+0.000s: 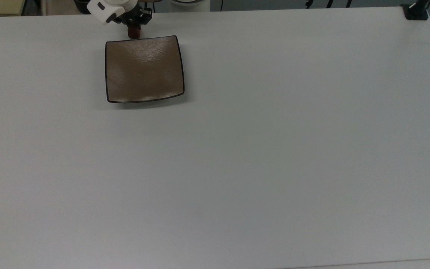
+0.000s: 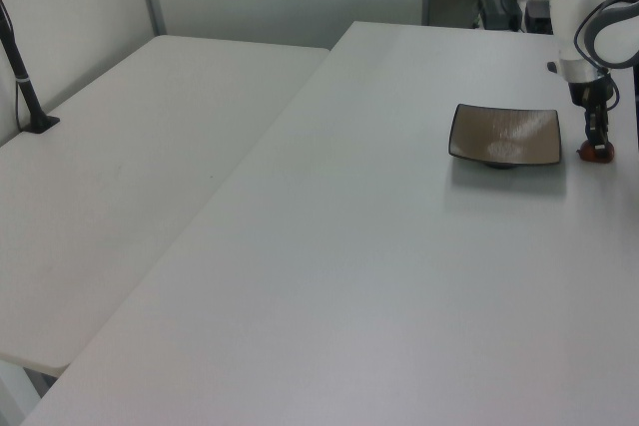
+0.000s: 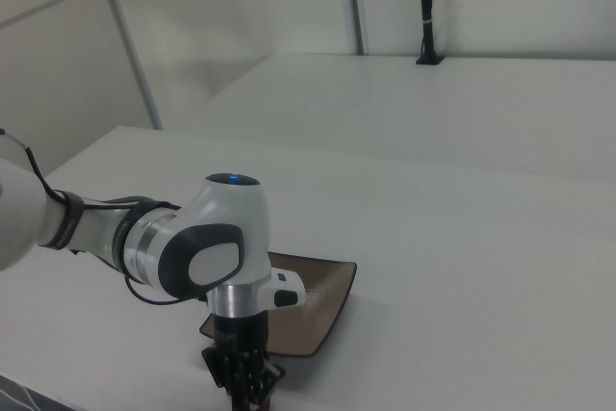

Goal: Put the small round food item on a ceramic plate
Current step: 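Lower the gripper onto the round food item and close on it, then lift the held food item and carry it over the brown plate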

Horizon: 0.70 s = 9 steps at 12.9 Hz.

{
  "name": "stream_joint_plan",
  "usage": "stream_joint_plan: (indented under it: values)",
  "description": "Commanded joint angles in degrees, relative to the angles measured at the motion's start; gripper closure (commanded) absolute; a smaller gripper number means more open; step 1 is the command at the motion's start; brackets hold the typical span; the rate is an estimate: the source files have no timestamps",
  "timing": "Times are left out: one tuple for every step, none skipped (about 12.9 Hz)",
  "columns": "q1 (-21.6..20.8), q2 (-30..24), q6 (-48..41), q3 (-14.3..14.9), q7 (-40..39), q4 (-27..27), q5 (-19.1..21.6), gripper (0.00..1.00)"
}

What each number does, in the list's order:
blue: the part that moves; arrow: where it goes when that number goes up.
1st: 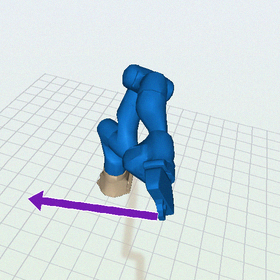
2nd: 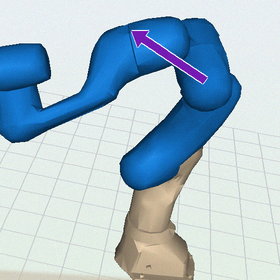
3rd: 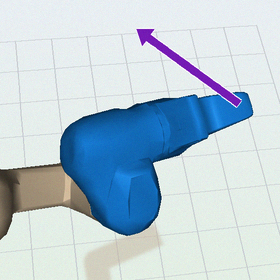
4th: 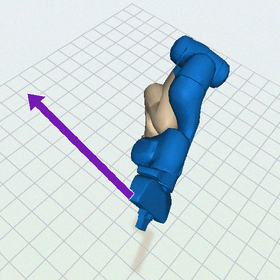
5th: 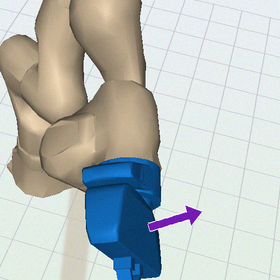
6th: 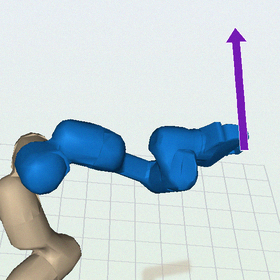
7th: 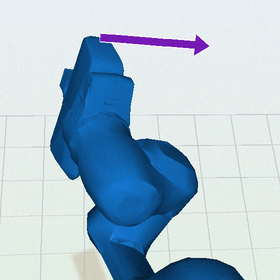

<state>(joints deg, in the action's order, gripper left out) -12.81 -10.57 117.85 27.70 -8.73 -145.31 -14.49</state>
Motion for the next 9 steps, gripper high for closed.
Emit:
stream_joint_plan:
  values:
    - [-0.29, -1.03, -4.81, 0.69, -2.51, 2.83, -0.18, 0.94]
    - [-0.64, -1.64, -8.04, 0.69, -3.73, 4.14, -0.18, 0.94]
    - [-0.73, -1.99, -10.08, 0.69, -4.62, 5.55, -0.18, 0.94]
    - [-0.73, -2.52, -13.67, 0.69, -5.24, 8.17, -0.01, 0.94]
    - [-0.82, -2.52, -18.05, 0.60, -5.76, 11.59, 0.08, 0.94]
    - [-0.99, -2.52, -20.71, 0.51, -6.73, 13.63, 0.34, 0.94]
    - [-1.08, -2.70, -23.34, 0.51, -8.21, 16.61, 2.52, 0.93]
    - [-1.08, -2.79, -23.63, 0.51, -8.93, 19.16, 6.02, 0.93]
    - [-1.17, -2.26, -23.20, 0.42, -8.76, 20.93, 8.40, 0.92]
